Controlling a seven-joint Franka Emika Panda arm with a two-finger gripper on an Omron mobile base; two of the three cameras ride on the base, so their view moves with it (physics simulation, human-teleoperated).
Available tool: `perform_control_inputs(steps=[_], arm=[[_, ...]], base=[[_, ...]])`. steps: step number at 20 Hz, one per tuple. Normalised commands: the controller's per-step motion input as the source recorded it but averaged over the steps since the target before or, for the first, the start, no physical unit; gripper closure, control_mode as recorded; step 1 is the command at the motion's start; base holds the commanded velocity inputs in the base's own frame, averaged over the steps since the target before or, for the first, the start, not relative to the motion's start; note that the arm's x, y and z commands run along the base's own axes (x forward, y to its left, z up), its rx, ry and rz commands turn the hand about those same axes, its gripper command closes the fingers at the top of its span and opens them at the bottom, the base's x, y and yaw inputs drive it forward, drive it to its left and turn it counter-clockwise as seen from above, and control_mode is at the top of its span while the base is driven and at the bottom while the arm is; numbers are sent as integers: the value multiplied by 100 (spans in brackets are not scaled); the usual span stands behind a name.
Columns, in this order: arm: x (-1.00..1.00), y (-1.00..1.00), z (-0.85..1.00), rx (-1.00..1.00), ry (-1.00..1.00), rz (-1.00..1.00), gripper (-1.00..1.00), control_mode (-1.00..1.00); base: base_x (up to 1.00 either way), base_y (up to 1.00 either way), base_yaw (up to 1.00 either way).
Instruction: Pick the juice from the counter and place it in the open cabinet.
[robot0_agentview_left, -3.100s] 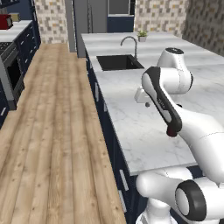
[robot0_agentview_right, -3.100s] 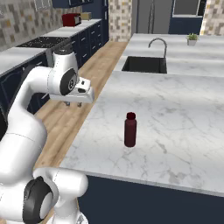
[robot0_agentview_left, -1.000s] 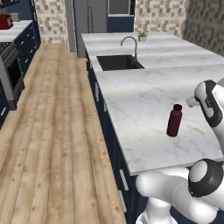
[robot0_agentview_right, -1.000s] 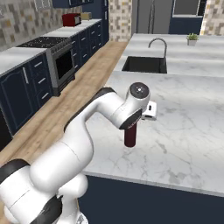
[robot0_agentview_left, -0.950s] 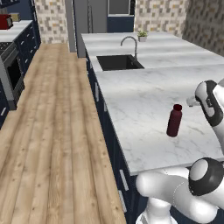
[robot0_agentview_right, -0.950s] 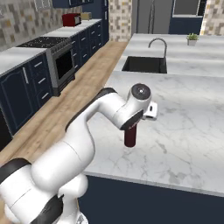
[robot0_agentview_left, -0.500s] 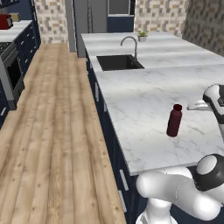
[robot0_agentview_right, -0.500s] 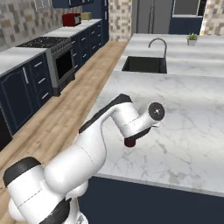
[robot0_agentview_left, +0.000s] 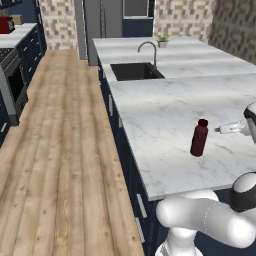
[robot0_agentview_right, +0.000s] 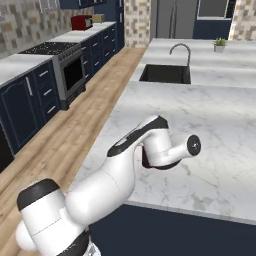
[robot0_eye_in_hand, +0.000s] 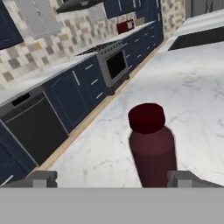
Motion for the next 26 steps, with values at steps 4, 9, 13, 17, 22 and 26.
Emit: perform_control_inputs(steps=[4,9,13,17,22,26], arm=[[-15,-1,0,0,-23,22,-100,-100],[-2,0,0,0,-26,19,-100,-100],[0,0,-4,0,-23,18,-100,-100],[4,0,-4,0,-8,9,-100,-100],[14,0,-5,0,0,2,-100,-100],[10,0,-2,0,0,2,-100,-100]], base=[[0,0,0],[0,0,0],[0,0,0],[0,0,0],[0,0,0],[0,0,0]])
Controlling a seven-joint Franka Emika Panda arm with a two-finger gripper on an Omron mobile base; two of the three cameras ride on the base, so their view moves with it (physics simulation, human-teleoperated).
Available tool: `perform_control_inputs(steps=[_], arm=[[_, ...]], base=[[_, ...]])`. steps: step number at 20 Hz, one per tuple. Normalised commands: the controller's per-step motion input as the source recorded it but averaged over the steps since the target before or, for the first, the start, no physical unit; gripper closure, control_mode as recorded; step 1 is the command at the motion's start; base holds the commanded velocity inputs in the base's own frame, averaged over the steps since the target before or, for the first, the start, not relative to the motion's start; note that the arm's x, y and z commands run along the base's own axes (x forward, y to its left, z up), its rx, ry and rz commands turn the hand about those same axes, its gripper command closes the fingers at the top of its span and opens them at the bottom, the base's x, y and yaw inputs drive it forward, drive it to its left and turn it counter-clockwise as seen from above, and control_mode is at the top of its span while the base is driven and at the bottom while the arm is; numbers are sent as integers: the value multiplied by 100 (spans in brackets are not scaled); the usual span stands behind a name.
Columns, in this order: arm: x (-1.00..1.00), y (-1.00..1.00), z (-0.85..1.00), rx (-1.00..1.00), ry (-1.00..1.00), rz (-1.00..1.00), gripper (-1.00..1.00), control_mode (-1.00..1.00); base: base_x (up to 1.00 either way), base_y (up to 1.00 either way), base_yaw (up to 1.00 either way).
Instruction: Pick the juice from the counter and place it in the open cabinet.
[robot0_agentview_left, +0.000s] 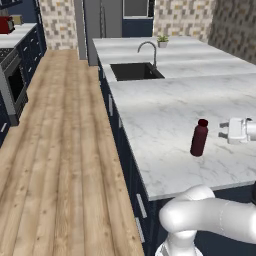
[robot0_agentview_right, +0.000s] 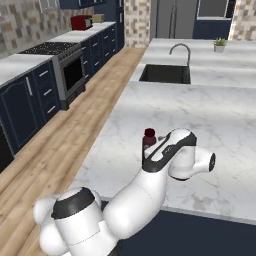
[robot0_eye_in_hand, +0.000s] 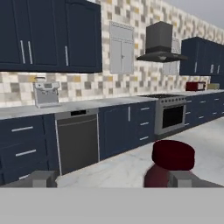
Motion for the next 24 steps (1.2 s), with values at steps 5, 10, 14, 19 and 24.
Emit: perform_control_inputs(steps=[5,10,14,19,24], arm=[[17,0,-26,0,0,0,-100,-100],[28,0,-42,0,1,0,-100,-100],[32,0,-43,0,2,0,-100,-100],[33,-11,-35,-1,1,0,-100,-100],[17,-38,-7,0,0,0,-100,-100]], base=[[0,0,0],[0,0,0],[0,0,0],[0,0,0],[0,0,0]])
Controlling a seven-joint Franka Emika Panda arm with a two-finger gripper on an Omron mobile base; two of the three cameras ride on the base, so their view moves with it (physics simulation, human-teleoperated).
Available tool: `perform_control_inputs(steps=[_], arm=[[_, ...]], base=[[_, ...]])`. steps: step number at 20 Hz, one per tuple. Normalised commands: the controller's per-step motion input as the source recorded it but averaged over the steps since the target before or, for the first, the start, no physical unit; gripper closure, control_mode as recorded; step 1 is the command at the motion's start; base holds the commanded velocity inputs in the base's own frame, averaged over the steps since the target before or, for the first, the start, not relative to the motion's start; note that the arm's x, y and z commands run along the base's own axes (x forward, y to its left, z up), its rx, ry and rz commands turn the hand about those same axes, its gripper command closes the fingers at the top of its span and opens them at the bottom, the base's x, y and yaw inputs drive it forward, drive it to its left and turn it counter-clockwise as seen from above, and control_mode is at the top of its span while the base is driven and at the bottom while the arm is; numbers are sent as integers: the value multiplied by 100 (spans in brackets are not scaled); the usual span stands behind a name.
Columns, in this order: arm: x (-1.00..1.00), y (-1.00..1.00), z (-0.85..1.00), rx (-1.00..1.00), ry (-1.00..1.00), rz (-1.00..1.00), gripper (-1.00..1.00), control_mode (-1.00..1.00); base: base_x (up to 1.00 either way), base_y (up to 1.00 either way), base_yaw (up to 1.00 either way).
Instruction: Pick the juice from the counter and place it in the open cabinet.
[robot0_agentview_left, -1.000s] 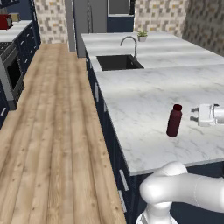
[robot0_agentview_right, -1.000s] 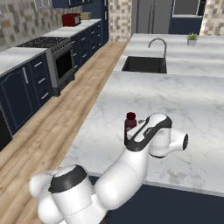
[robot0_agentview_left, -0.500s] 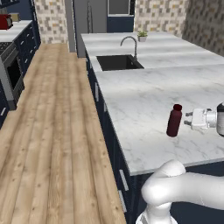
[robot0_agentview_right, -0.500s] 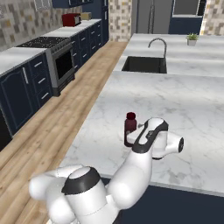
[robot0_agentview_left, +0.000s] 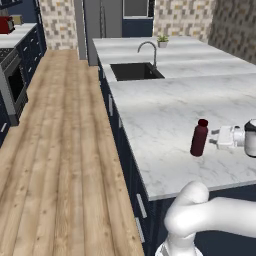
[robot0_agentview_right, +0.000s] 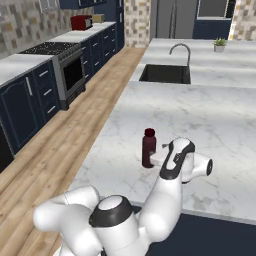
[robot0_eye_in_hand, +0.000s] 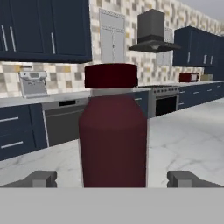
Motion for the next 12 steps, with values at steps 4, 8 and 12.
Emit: perform_control_inputs(steps=[4,8,12], arm=[[11,-31,0,0,0,0,-100,-100],[6,-8,0,0,0,0,-100,-100],[0,0,0,0,0,2,-100,-100]], base=[[0,0,0],[0,0,0],[0,0,0]])
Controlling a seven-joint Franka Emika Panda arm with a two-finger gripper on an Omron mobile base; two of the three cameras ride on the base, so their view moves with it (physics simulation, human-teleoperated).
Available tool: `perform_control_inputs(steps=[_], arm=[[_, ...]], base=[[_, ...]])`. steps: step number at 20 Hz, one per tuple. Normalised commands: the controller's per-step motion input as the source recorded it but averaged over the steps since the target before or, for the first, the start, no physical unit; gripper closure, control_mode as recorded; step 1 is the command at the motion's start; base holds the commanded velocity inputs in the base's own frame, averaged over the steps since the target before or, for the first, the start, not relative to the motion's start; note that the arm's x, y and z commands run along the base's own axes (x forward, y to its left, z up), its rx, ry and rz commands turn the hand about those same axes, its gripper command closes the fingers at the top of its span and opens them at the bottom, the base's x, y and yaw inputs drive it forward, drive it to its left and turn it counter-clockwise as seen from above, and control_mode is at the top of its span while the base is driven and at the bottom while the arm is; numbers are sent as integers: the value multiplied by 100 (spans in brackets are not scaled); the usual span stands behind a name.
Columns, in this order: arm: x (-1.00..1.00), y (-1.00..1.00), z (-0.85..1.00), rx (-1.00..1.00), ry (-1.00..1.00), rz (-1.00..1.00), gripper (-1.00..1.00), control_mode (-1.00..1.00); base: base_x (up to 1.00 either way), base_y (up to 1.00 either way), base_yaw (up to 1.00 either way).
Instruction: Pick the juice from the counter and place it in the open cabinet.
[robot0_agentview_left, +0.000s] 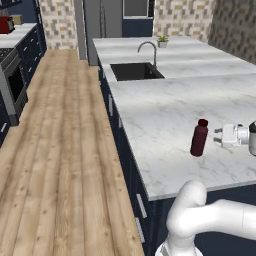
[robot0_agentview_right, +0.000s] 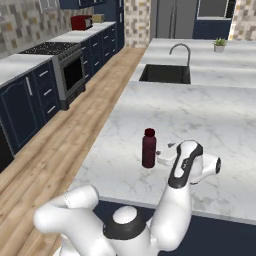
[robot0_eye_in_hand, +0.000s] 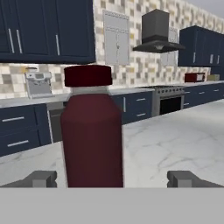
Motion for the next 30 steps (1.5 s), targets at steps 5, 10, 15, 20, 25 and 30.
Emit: perform_control_inputs(steps=[5,10,15,20,25,30], arm=[[0,22,-6,0,0,11,-100,-100],[-3,25,0,0,0,15,-100,-100],[0,5,-2,0,0,10,-100,-100],[1,0,-5,0,0,3,-100,-100],[6,3,-1,0,0,0,-100,-100],[21,20,-1,0,3,0,-100,-100]], base=[[0,0,0],[0,0,0],[0,0,0],[0,0,0],[0,0,0],[0,0,0]])
